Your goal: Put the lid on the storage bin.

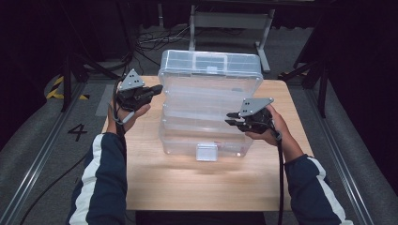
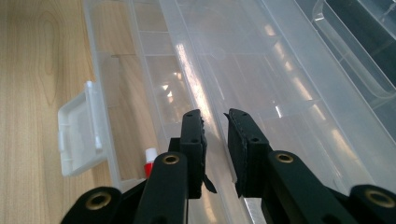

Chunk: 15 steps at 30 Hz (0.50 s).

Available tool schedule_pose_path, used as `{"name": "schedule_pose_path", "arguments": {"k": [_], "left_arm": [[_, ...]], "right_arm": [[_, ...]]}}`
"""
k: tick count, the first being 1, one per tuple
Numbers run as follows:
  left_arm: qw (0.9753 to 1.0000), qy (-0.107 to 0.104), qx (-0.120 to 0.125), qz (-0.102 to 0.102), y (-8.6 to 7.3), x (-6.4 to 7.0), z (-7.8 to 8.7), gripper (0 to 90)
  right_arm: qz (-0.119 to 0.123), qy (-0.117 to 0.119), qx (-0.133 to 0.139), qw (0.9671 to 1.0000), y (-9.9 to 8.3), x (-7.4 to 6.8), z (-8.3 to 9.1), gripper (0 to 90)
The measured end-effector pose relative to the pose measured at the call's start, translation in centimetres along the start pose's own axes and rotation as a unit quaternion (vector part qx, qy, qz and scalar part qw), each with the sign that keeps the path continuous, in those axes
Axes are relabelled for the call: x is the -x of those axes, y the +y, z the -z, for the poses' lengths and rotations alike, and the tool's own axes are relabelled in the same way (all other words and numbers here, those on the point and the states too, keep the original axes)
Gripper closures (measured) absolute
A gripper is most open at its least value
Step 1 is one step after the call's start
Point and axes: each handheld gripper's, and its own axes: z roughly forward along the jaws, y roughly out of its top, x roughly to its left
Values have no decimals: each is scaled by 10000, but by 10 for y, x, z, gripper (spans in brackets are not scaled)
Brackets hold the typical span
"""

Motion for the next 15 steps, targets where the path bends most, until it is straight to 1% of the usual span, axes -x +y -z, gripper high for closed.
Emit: {"name": "schedule_pose_path", "arguments": {"k": [3, 4, 8, 9, 12, 15], "left_arm": [[10000, 16, 6, 0, 3, 1, 0, 900], [10000, 6, 10, -36, 3, 1, 1, 900], [10000, -24, -5, 15, 3, 1, -1, 900], [10000, -6, -38, 20, 2, 2, -1, 900], [10000, 20, -4, 42, 1, 2, -1, 900], [10000, 28, -90, 7, 1, 3, -2, 900]], "right_arm": [[-1, -14, -4, 10000, 0, -1, 0, 763], [6, -34, -17, 10000, 0, -3, -1, 761], [14, -30, -27, 10000, -1, -4, -1, 758], [9, -30, -9, 10000, -2, -5, -1, 758], [6, -45, -8, 10000, -3, -8, -1, 757], [23, -72, -33, 10000, -4, -10, -1, 754]]}}
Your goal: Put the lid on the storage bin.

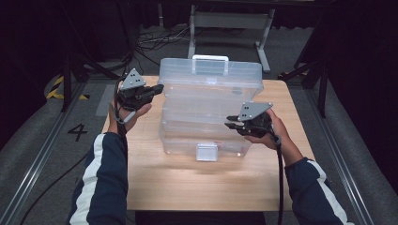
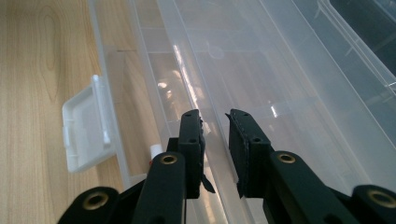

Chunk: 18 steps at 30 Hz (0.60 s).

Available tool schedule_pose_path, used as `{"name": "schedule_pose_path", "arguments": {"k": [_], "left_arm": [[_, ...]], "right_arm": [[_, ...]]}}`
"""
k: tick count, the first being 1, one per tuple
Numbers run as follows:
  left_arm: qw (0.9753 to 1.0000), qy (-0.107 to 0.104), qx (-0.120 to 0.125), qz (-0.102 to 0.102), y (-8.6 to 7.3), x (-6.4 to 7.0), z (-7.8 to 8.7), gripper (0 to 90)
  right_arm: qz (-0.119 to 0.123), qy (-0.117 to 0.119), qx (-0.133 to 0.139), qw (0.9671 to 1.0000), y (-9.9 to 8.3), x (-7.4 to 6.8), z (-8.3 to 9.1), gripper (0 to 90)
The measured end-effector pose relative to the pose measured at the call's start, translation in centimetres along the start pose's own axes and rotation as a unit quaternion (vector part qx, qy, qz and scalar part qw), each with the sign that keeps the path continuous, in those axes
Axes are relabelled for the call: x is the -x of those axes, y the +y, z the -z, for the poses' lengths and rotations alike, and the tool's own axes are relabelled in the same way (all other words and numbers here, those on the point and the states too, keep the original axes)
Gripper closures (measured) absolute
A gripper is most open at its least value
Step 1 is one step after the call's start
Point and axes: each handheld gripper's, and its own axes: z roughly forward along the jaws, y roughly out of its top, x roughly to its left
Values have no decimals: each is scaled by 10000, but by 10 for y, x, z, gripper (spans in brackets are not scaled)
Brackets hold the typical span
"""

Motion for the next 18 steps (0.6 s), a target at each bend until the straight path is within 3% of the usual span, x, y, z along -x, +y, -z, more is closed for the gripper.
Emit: {"name": "schedule_pose_path", "arguments": {"k": [6, 8, 13, 18], "left_arm": [[10000, 16, -40, -65, 1, 6, 5, 900], [9996, 110, -118, -230, 1, 8, 6, 900], [9998, 98, -94, -164, -2, 10, 6, 900], [9997, 82, -72, -204, -4, 12, 8, 899]], "right_arm": [[36, -82, -40, 10000, -2, -5, 0, 745], [23, -120, -47, 9999, -2, -7, 0, 739], [-1, -190, -127, 9997, -4, -7, 4, 733], [-214, -165, -74, 9996, -16, -6, 14, 743]]}}
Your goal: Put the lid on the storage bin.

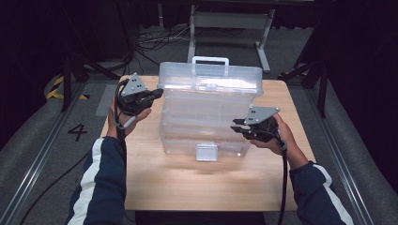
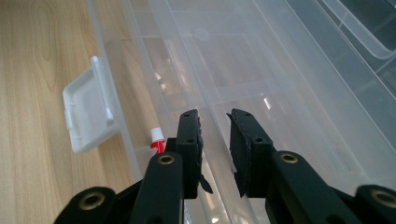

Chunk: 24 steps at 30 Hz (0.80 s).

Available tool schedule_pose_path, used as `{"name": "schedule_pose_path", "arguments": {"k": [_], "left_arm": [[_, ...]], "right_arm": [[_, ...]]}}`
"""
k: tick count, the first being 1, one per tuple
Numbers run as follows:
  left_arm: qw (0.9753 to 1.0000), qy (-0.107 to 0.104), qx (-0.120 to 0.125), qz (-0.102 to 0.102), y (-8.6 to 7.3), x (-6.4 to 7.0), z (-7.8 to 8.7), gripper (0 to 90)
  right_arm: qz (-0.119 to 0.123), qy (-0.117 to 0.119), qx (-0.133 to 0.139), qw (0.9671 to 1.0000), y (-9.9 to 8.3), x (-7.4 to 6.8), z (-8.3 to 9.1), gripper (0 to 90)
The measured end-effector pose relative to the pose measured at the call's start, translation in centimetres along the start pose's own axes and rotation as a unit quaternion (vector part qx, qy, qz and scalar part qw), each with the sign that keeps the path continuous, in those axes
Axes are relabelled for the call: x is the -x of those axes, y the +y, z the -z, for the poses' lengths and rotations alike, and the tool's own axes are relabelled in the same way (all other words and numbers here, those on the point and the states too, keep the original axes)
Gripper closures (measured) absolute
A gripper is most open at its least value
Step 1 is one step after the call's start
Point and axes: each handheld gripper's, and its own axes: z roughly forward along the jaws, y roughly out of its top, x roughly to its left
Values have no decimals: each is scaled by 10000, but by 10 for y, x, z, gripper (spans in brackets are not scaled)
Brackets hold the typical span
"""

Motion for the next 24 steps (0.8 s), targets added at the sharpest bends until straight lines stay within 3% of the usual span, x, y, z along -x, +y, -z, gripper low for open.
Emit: {"name": "schedule_pose_path", "arguments": {"k": [9, 12, 24], "left_arm": [[9999, -14, -73, -71, -3, 4, 1, 897], [10000, -60, -35, 23, -5, 3, 0, 896], [9995, -15, -223, -221, -4, 12, 3, 895]], "right_arm": [[-113, -46, 48, 9999, -11, 3, 13, 758], [-207, -64, 86, 9997, -18, 4, 17, 748], [-363, -229, 291, 9987, -30, 3, 32, 744]]}}
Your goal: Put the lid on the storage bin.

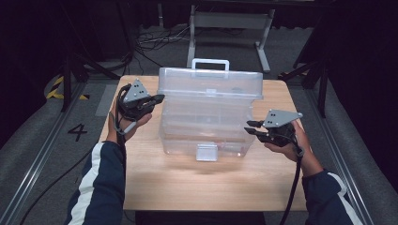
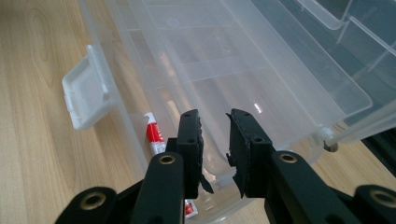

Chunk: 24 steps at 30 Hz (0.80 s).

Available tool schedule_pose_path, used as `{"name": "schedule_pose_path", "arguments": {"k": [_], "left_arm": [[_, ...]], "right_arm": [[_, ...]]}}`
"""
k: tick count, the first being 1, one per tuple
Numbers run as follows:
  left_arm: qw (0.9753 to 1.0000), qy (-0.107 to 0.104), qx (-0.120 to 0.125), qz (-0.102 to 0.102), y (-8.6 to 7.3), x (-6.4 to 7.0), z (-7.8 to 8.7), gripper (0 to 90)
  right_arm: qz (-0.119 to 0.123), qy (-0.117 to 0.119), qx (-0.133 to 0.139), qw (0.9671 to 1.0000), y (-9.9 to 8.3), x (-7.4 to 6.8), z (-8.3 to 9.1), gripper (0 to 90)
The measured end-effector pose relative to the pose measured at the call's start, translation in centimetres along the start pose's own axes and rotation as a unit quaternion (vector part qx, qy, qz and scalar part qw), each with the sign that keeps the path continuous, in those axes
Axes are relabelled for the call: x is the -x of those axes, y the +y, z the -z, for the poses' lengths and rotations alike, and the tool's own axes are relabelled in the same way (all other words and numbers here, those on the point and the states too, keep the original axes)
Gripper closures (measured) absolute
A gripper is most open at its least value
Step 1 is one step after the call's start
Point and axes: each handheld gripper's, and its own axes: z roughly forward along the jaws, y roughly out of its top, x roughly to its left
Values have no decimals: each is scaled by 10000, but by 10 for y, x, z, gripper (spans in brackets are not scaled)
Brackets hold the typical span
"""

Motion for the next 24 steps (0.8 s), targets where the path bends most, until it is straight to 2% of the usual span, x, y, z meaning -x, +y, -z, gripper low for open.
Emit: {"name": "schedule_pose_path", "arguments": {"k": [7, 10, 24], "left_arm": [[9999, -58, -102, -56, -2, 5, 0, 886], [9998, -118, -147, -108, -3, 8, -2, 894], [9996, -183, -170, -108, -12, 14, -1, 896]], "right_arm": [[-144, -10, 115, 9998, -5, 3, 9, 706], [-121, -68, -58, 9999, -9, 3, 9, 705], [-276, -146, -107, 9995, -19, 8, 12, 683]]}}
